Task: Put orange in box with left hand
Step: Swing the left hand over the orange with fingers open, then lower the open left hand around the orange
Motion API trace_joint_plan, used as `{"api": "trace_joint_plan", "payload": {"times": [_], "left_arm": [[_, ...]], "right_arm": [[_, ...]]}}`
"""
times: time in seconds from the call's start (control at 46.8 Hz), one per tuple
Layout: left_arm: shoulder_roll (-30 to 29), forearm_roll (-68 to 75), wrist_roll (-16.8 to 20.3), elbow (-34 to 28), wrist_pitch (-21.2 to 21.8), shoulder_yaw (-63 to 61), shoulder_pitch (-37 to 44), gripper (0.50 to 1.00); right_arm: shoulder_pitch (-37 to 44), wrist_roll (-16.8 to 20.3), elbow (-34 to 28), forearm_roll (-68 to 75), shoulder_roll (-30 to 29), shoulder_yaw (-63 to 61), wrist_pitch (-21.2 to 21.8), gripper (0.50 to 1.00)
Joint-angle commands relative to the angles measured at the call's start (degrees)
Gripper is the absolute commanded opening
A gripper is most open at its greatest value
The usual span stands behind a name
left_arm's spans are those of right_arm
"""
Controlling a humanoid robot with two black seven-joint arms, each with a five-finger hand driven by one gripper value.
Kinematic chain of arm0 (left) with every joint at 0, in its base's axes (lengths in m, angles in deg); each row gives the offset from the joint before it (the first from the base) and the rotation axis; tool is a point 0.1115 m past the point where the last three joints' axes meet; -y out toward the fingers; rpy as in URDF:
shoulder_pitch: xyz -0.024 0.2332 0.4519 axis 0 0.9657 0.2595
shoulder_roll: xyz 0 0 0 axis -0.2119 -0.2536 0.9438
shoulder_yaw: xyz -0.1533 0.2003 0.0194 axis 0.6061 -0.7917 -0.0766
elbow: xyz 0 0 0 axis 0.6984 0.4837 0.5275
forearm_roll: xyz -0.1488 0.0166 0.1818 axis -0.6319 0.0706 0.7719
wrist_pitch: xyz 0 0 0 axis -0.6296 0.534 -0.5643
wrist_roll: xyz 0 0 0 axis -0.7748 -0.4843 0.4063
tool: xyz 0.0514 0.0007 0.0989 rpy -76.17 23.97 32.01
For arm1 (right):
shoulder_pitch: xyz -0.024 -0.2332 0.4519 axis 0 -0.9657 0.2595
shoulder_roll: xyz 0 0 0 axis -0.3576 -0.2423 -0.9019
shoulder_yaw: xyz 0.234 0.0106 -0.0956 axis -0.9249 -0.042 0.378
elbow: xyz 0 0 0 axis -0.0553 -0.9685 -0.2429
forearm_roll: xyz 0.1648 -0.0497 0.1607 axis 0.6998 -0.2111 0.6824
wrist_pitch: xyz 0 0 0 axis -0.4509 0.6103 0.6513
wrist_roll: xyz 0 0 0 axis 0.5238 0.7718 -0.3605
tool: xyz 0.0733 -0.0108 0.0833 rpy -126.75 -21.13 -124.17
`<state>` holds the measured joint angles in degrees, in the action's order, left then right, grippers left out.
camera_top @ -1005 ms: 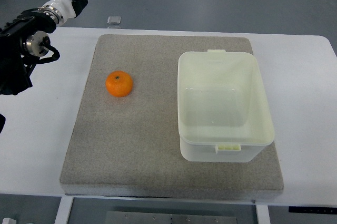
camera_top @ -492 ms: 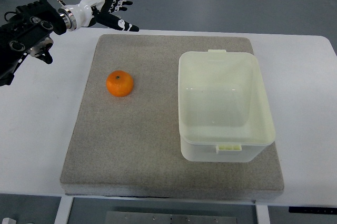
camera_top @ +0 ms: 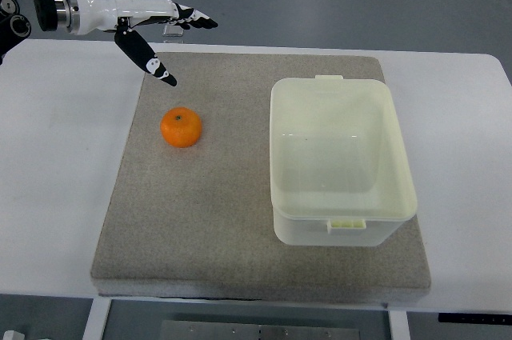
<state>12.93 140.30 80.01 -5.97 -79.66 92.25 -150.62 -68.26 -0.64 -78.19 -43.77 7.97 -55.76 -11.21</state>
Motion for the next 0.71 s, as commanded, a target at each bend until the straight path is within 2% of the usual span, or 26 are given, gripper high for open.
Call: {"api": "trace_joint_plan", "payload": {"times": [0.0,0.171,0.257,0.406,0.578,0.684], "left_arm": [[-1.86,7.37,2.1,2.7,0.13,0.09,-0.01,0.988],[-4.41,14.14,6.96,6.75,-0.4,-0.18,0.08,0.99],[-4.85,17.57,6.96,8.95,-0.84,-1.4,0.08,0.99],[-4.41,24.42,6.96,9.04,-0.4,-2.99,-0.01,0.99],[-2.92,24.61,6.96,6.84,3.55,-2.99,0.52,0.99],[-1.25,24.43,6.96,5.44,3.99,-2.99,0.7,0.99]], "right_arm": [[0.0,0.01,0.0,0.0,0.0,0.0,0.0,0.932],[0.0,0.01,0.0,0.0,0.0,0.0,0.0,0.932],[0.0,0.01,0.0,0.0,0.0,0.0,0.0,0.932],[0.0,0.01,0.0,0.0,0.0,0.0,0.0,0.932],[0.0,0.01,0.0,0.0,0.0,0.0,0.0,0.932],[0.0,0.01,0.0,0.0,0.0,0.0,0.0,0.932]]}}
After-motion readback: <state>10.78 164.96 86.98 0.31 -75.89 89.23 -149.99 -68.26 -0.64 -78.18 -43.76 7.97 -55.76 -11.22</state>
